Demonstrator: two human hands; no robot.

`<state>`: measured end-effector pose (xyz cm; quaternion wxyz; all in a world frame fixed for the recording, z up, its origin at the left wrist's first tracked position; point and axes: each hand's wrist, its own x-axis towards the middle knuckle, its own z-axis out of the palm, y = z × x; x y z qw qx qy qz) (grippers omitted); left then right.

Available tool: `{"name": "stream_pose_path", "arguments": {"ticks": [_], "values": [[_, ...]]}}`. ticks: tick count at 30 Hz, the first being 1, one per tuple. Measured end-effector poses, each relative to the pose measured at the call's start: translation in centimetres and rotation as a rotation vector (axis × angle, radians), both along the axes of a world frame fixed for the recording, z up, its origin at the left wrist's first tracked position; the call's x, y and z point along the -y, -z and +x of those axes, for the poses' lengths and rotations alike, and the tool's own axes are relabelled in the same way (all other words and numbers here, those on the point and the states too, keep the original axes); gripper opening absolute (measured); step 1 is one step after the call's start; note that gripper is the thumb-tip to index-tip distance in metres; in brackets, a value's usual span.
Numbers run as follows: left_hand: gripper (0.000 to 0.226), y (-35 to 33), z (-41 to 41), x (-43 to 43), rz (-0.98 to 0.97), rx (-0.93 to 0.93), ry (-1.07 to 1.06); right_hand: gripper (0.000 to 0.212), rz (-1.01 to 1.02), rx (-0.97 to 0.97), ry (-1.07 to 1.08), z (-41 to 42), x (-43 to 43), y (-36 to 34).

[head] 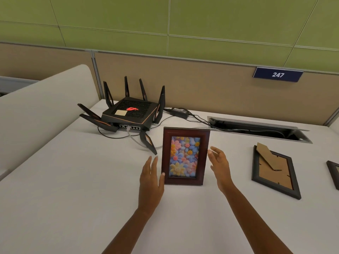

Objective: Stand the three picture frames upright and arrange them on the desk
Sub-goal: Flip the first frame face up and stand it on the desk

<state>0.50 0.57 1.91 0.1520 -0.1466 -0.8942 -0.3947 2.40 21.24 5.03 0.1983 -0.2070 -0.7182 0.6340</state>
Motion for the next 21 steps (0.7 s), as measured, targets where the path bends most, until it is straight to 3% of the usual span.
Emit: {"name": "stream_pose_path", "arguments": {"ticks": [4,9,15,21], "values": [[0.062,-0.3,1.2,-1.1,-0.15,-0.237,0.16,0.036,0.229,0.098,0.093,2.7,-1.1,2.1],[0.066,0.2,3.7,-3.6,-0.24,-0.31,0.382,0.034,0.356,0.195,0.138,6.5,-3.3,3.9],[0.057,0.9,6.5,-8.3,-0.221,-0.113,0.543,0.035,0.418,0.281,0.14,10.0,-7.0,4.7],[0.055,1.7,7.8,-14.2,-0.278,0.161,0.649,0.032,0.482,0.326,0.303,13.6,-11.6,4.8]]}}
